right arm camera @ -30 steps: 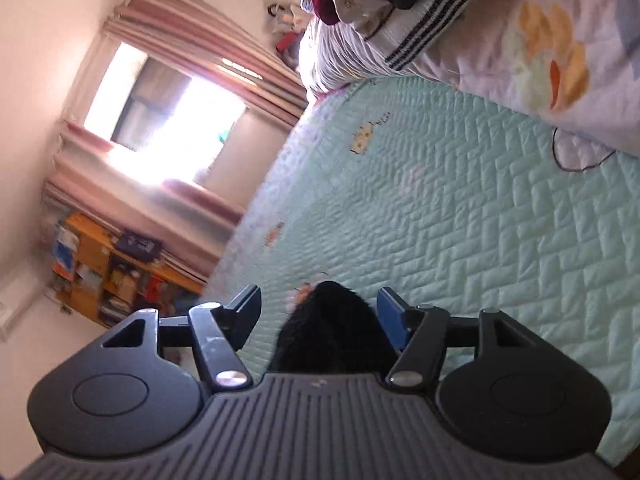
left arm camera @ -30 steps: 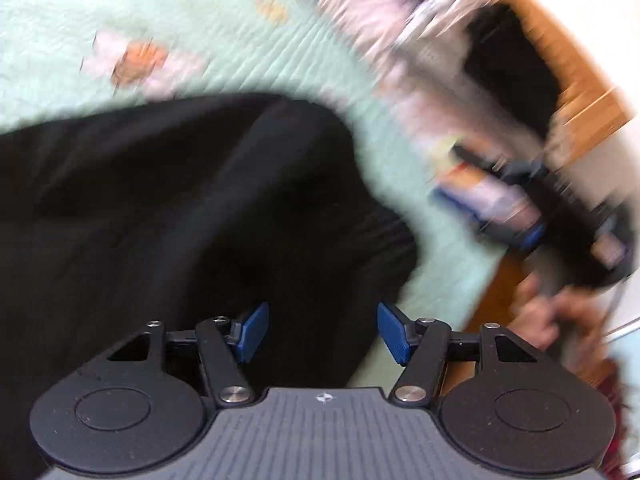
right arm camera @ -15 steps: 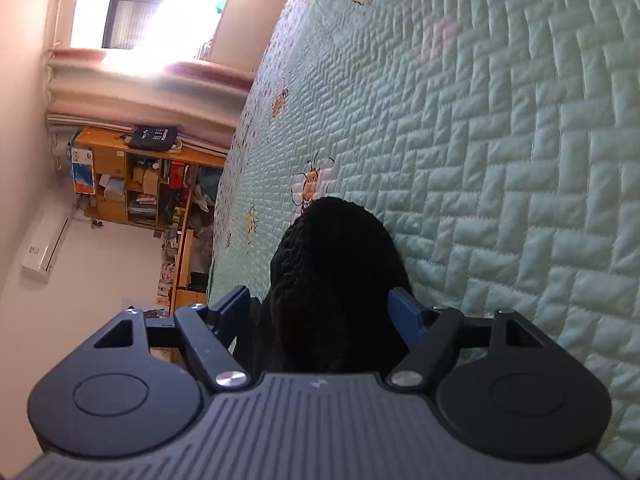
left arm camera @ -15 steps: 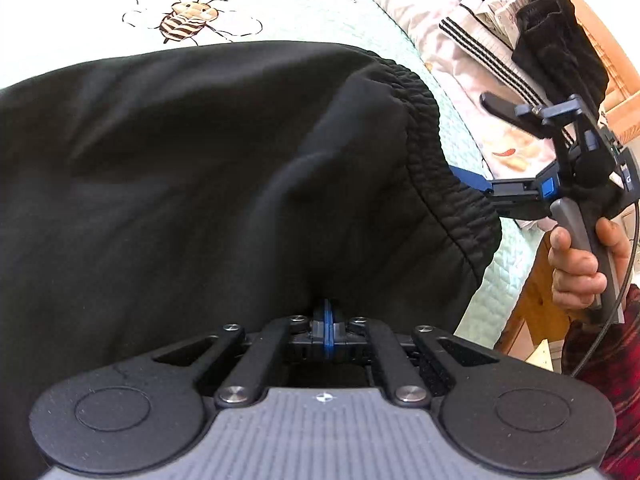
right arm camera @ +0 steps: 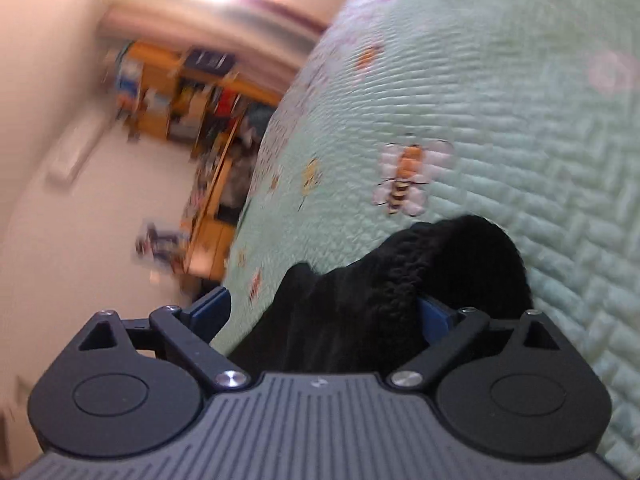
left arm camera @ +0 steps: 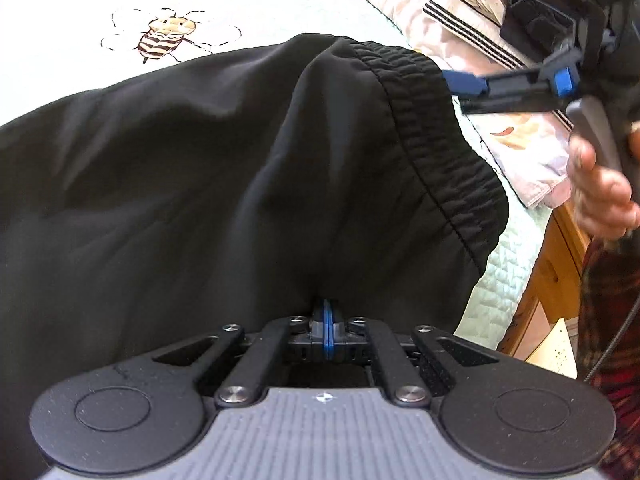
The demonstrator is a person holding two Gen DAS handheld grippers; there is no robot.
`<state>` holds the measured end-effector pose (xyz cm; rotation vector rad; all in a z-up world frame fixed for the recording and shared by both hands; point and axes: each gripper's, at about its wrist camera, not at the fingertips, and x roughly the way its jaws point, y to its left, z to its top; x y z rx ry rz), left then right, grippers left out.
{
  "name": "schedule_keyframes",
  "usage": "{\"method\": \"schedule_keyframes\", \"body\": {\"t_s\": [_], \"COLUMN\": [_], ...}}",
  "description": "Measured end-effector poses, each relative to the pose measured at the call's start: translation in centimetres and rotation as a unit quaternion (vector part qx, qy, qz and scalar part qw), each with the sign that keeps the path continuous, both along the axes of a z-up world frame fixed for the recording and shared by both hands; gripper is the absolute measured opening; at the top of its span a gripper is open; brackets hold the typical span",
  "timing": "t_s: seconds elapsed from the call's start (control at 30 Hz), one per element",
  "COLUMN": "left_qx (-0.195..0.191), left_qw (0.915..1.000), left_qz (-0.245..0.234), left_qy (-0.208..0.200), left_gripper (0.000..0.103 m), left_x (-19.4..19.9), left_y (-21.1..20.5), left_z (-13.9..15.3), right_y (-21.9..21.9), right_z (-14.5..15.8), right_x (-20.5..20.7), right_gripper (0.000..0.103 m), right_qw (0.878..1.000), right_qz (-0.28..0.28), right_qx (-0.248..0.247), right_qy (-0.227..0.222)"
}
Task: Fold clothes
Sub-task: 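Grasp the elastic cuff with the left gripper while the right gripper grasps the bundle end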
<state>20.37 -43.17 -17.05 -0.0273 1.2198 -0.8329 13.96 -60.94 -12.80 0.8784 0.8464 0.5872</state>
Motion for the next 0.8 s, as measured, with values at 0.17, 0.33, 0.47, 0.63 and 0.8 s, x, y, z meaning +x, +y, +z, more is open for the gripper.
{"method": "schedule_keyframes", "body": {"t_s": [0.17,0.33,0.47,0.63,0.8], "left_qx": [0.0,0.002,0.001,-0.001,-0.003], "left_qw": [1.0,0.9999,0.9999,0.9999,0.9999], "left_qz": [-0.005,-0.009,-0.01,-0.01,-0.011], "left_qy": [0.002,-0.005,-0.005,-0.003,-0.001], "left_gripper": [0.003,0.003,0.003,0.003,0.003], "left_x": [0.1,-0.2,-0.1,0.1,0.2], "left_y": [0.2,0.1,-0.2,-0.5,-0.8], "left_z": [0.0,-0.1,-0.2,-0.3,-0.3], "right_y": [0.5,-1.9,-3.8,-4.0,-3.2], "right_z": [0.8,-0.9,-2.4,-4.2,-4.8], "right_x": [0.1,-2.8,-4.5,-5.9,-6.3], "right_gripper": [0.096,0.095,0.095,0.095,0.095], "right_qw": [0.999,0.998,0.996,0.997,0.997], "right_qz": [0.015,-0.026,-0.049,-0.037,-0.02], "right_qx": [-0.035,-0.058,-0.061,-0.011,0.009], "right_qy": [0.0,0.019,0.049,0.068,0.076]}}
